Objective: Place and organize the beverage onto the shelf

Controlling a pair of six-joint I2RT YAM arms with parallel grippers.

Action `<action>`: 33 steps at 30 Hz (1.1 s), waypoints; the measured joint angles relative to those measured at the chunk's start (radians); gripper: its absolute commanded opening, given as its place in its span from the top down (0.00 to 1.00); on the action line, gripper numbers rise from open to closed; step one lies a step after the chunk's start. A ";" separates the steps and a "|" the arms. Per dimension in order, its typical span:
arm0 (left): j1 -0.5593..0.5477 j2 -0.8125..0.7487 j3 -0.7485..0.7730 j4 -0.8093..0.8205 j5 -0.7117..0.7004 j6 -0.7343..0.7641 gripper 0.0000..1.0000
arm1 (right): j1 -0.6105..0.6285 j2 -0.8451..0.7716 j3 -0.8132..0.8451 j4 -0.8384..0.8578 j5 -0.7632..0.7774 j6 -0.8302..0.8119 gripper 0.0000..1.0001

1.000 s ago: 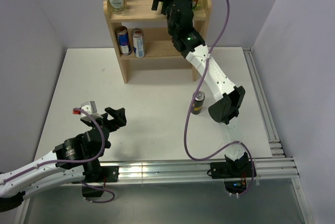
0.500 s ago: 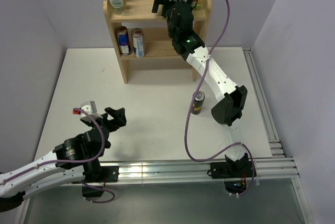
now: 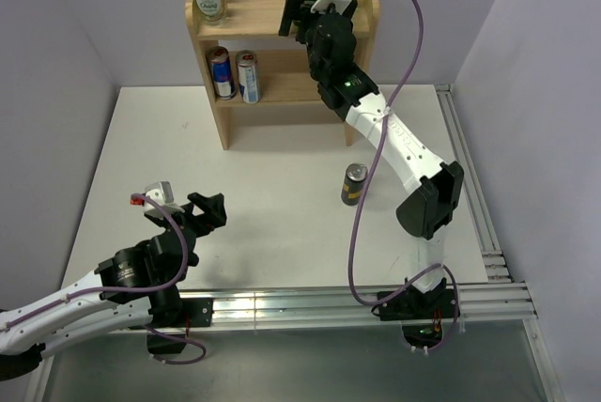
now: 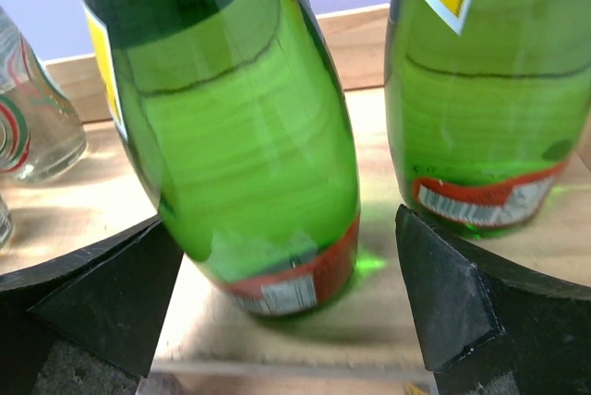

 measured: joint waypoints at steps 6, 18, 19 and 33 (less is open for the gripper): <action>0.000 -0.001 0.000 0.000 0.000 0.000 0.11 | 0.016 -0.057 -0.075 -0.003 0.016 0.002 0.00; 0.000 -0.007 0.000 0.000 -0.002 0.000 0.10 | 0.142 -0.365 -0.496 0.014 0.130 0.024 0.00; 0.000 -0.007 0.000 0.000 -0.002 0.000 0.10 | 0.171 -0.412 -0.561 0.009 0.150 0.029 0.00; -0.002 -0.007 0.000 0.002 0.000 0.001 0.11 | 0.432 -1.017 -1.385 -0.154 0.361 0.460 0.00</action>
